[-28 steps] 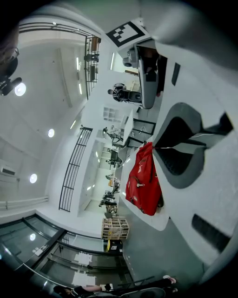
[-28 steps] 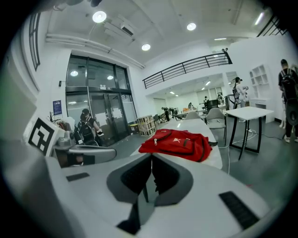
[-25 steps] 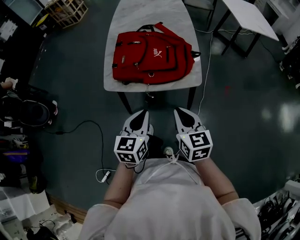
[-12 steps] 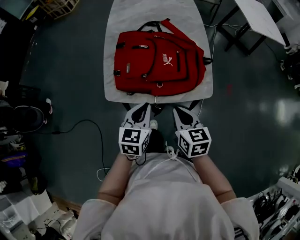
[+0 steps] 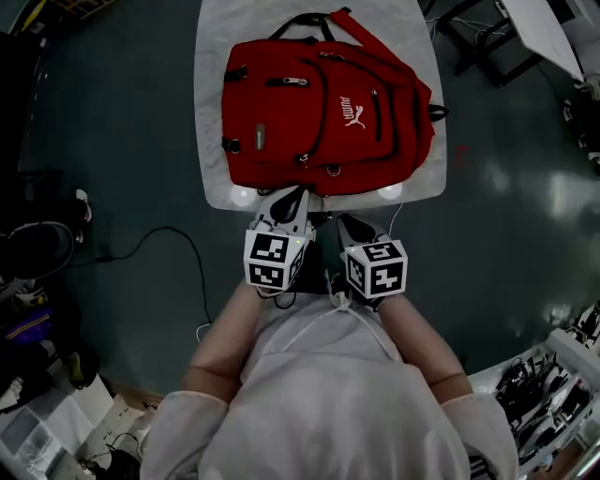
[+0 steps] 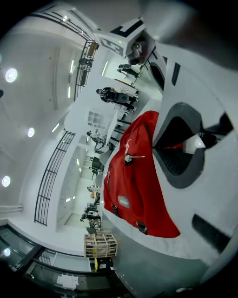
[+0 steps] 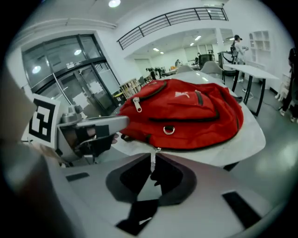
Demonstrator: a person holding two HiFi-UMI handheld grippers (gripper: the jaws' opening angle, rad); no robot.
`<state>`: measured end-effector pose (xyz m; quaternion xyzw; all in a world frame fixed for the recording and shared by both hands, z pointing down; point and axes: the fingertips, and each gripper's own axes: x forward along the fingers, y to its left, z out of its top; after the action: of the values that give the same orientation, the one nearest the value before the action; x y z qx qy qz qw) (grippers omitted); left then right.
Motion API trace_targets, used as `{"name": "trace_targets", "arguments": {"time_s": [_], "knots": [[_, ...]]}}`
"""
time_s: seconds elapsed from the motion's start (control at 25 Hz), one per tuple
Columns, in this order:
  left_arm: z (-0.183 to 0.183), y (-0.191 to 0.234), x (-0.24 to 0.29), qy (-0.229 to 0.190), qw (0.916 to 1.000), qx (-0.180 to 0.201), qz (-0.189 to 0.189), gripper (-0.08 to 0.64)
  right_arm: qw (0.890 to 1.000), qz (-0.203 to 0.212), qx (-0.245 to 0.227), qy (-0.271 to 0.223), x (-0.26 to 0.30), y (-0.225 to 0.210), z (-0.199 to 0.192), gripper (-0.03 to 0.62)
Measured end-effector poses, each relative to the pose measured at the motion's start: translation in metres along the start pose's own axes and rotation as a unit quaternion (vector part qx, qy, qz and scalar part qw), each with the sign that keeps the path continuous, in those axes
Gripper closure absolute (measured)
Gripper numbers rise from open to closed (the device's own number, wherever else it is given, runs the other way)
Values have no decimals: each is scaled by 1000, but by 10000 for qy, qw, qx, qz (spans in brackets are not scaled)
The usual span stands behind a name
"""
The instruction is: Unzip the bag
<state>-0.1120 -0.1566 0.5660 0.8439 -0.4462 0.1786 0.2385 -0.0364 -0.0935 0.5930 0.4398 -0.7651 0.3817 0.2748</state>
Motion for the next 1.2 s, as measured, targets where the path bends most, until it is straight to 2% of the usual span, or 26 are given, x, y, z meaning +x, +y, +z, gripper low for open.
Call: {"name": "trace_targets", "arguments": {"time_s": [0.24,0.32,0.48,0.64,0.72,0.84,1.0,1.2], "knots": [[-26,25,24,267,9995,106,-134,537,9994,-125,233,209,40,-1,-6,553],[-31,34,30,337,9993,14,-131,537,9994,-85,163,304,54,3,-7,474],[-43,41,39,426,9989,-131,-131,537,9982,-252,-1,552,75,2,-11,472],[-54,44,45,547,9983,-201,-66,537,9969,-290,145,722,86,1,-15,474],[-55,45,49,616,9980,-111,-108,537,9959,-348,132,827,88,0,-15,477],[-58,44,55,813,9961,255,-243,538,9940,-503,-166,959,89,-6,-14,540],[-66,44,57,933,9944,464,-146,538,9905,-320,-842,1038,91,-6,-16,548],[-69,43,60,923,9941,561,-60,538,9878,85,-961,1222,90,-7,-16,560]]}}
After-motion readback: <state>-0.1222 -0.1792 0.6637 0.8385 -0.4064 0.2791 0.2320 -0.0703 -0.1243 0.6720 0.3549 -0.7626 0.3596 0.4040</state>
